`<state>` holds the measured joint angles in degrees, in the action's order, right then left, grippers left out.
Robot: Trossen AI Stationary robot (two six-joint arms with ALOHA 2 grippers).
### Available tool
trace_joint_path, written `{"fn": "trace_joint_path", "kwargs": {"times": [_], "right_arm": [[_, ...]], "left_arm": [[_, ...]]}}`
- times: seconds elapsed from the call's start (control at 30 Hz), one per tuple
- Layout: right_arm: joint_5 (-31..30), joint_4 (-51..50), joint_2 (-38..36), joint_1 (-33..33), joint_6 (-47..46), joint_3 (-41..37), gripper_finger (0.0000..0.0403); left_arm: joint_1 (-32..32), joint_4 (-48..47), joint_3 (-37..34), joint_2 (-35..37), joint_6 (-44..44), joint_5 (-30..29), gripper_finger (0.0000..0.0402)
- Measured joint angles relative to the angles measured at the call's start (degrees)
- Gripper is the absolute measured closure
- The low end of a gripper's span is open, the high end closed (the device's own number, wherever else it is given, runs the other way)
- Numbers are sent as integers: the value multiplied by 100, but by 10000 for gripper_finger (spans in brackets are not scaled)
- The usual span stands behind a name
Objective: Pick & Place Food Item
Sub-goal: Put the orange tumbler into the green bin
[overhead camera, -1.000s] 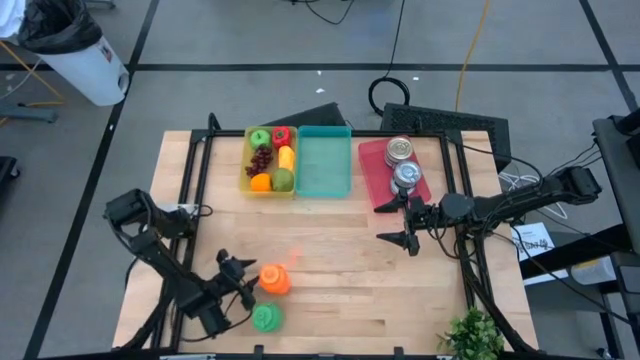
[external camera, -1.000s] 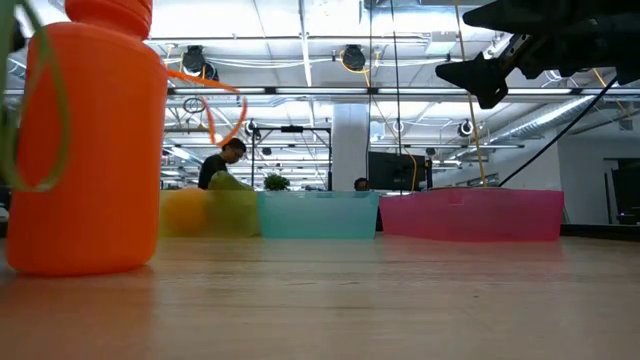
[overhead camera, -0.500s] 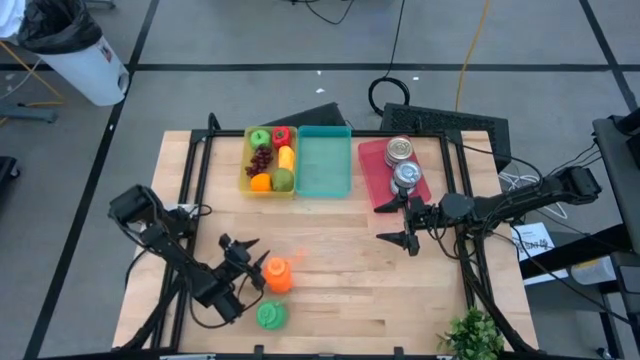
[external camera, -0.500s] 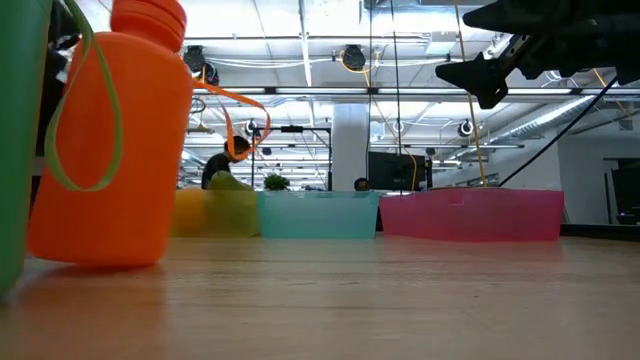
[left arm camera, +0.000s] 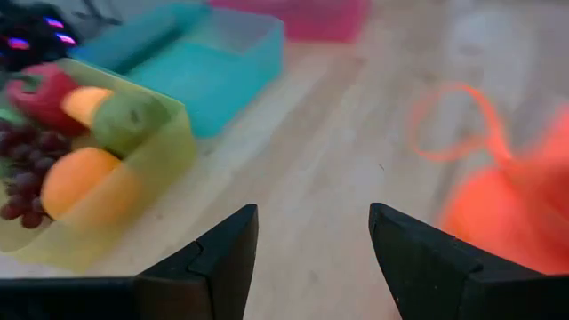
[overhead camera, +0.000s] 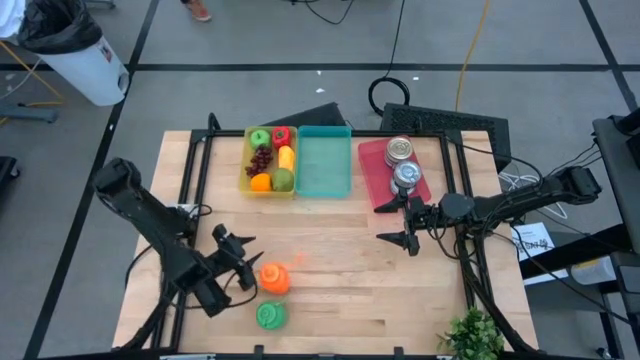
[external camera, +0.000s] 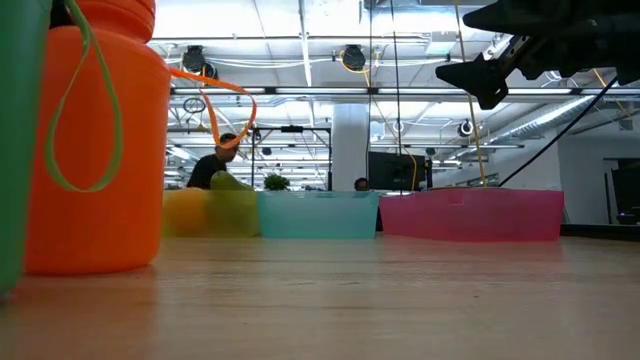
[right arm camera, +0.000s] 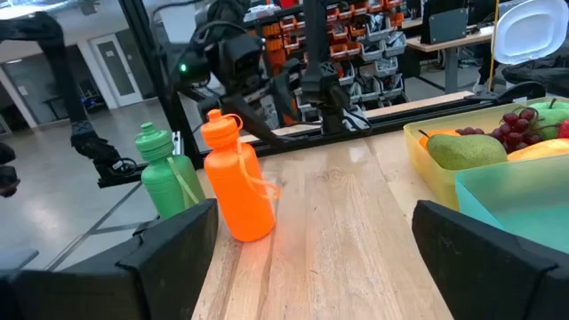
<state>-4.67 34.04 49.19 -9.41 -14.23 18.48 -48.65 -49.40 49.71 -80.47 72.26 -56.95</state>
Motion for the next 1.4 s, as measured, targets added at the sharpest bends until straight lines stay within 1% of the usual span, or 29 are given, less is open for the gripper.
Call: {"fn": "trace_joint_path", "kwargs": {"times": [0.1,0.23,0.3,0.5,0.6,0.67,0.77,0.9,1.0,1.1,1.17,1.27,1.33,1.4], "right_arm": [[0,-1,-1,1,-1,0,46],[0,0,0,1,-1,0,46],[0,0,0,-1,-1,0,46],[0,0,0,1,-3,0,46],[0,0,0,-1,-3,0,46],[0,0,0,0,-3,0,46],[0,0,0,1,-4,0,46],[0,0,0,0,-3,0,46],[2,0,0,0,-3,-2,46],[2,-2,0,1,-5,-2,46],[2,0,0,-1,-3,-2,46],[2,0,0,-2,-5,-2,46],[2,-2,0,-2,-4,-2,46],[2,-1,0,-2,-4,-2,46]], "left_arm": [[-118,17,0,340,-297,271,174],[-269,26,0,745,-337,251,174],[-335,62,0,867,-343,346,174],[-471,702,0,940,-438,901,174],[-360,862,0,940,-135,960,173],[-238,891,0,940,-19,1121,169],[-45,966,0,940,18,1499,152],[179,1044,0,940,-30,1844,111],[313,1009,0,940,-364,2297,81],[381,1008,0,940,-738,2701,59],[392,1004,0,940,-861,2891,51],[390,1008,-2,940,-1376,3234,44],[396,1112,-2,940,-1433,3426,44],[434,1180,-2,940,-1559,3444,48]]}}
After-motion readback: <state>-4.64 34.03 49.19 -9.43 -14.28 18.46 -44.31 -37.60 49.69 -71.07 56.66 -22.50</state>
